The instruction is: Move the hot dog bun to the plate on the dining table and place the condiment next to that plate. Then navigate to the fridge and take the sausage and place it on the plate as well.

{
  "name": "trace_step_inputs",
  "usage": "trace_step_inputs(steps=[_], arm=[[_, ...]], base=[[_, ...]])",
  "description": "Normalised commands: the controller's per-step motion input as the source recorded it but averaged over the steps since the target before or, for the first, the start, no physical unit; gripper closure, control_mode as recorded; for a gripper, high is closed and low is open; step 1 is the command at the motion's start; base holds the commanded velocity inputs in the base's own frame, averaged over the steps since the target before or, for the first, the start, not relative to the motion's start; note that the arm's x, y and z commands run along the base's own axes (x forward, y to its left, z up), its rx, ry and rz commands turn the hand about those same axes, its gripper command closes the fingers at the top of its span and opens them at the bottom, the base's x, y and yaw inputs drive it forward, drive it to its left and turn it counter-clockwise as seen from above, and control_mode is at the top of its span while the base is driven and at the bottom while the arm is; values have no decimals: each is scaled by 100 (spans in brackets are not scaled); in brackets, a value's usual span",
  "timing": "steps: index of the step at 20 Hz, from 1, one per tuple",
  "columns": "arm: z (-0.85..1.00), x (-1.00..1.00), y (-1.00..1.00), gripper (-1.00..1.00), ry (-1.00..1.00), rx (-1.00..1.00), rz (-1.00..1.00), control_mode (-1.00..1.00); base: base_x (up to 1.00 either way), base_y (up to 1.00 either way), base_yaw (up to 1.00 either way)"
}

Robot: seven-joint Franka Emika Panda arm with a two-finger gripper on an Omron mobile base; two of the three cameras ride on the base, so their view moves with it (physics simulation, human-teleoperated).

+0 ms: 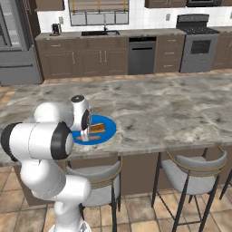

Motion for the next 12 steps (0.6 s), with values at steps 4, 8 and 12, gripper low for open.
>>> trace_step_inputs(steps=[4, 8, 12], arm=[[44, -5, -7, -100, 0, 10, 0, -100], [95, -37, -4, -100, 0, 12, 0, -100], [99, -35, 2, -100, 1, 3, 0, -100]], base=[[0, 0, 0], [0, 0, 0], [0, 0, 0]])
